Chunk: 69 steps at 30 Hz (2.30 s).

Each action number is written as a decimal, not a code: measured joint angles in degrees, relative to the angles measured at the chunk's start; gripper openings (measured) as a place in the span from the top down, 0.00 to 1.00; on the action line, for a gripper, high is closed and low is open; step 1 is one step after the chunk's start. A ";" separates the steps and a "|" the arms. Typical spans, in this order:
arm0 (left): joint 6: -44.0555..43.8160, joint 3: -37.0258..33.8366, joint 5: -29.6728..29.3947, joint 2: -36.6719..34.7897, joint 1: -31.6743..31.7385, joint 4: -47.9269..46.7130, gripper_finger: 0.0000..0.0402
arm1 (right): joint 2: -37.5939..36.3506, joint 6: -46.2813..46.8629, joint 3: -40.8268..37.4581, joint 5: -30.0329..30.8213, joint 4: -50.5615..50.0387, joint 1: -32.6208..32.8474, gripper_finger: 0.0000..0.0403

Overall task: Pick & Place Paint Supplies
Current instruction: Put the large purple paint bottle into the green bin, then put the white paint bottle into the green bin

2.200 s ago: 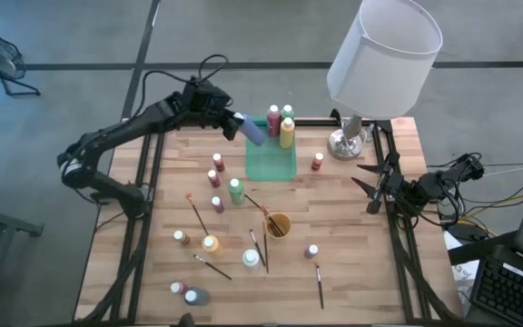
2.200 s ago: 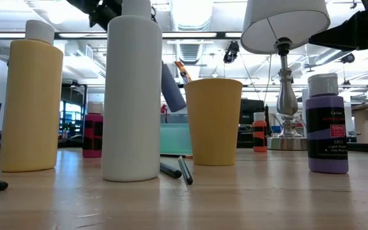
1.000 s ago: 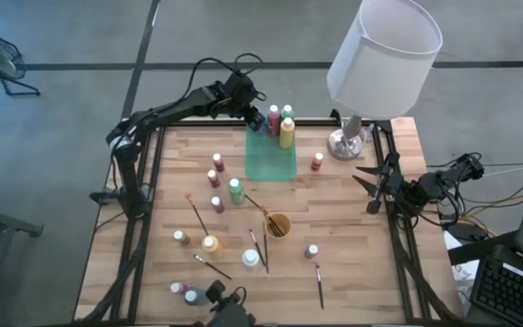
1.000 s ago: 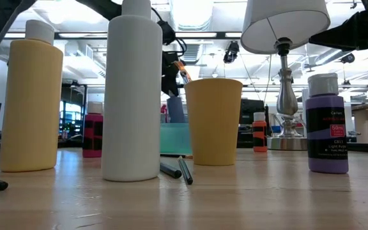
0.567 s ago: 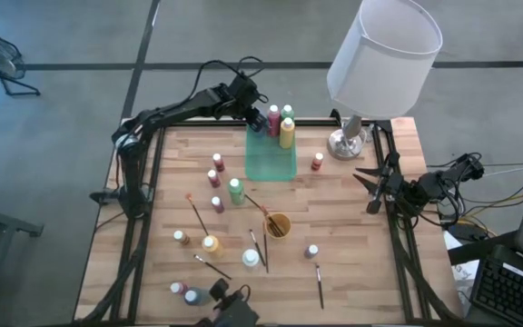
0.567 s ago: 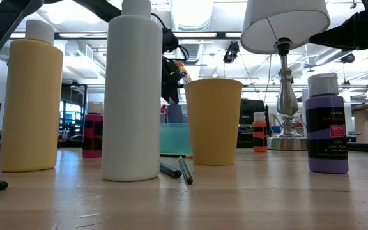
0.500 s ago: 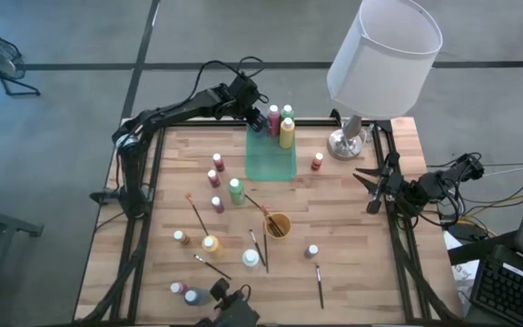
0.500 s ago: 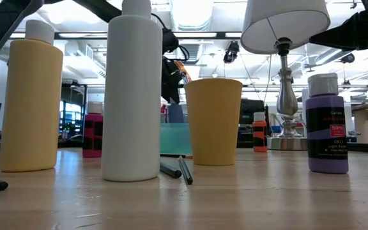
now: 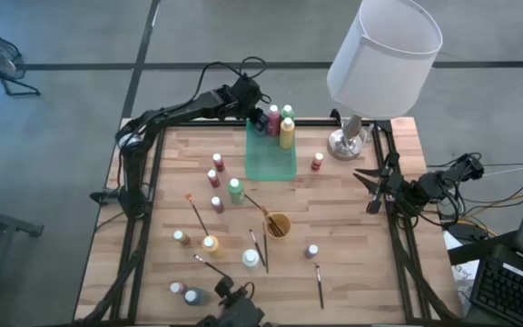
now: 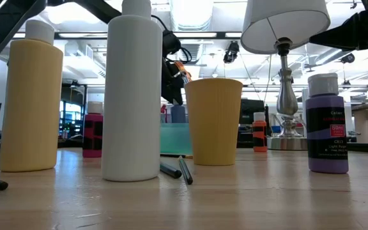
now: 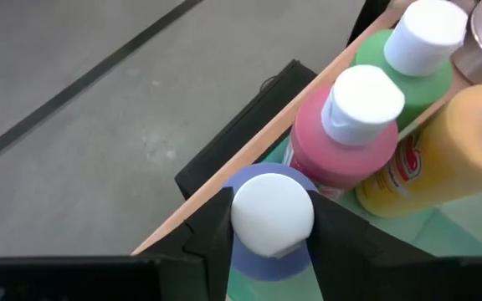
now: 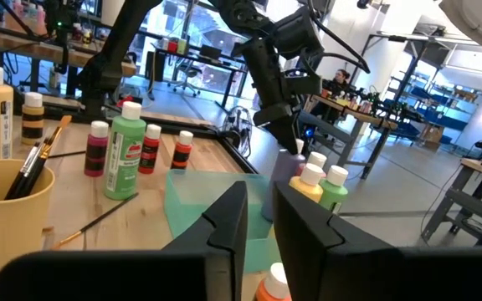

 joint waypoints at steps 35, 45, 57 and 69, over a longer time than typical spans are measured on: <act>-2.54 14.94 1.59 -3.13 -0.97 -19.74 0.53 | -0.01 0.00 0.00 0.02 0.02 0.01 0.60; 0.04 20.77 1.60 -3.13 -4.65 -32.14 0.53 | 0.01 0.00 0.00 0.00 0.02 0.01 0.55; -1.81 20.46 -5.84 -6.49 -12.96 -43.14 0.53 | -0.01 0.00 0.00 0.00 0.02 0.01 0.52; -5.51 20.07 -8.26 -13.28 -29.86 -47.83 0.53 | -0.01 0.00 0.00 0.00 0.01 0.00 0.55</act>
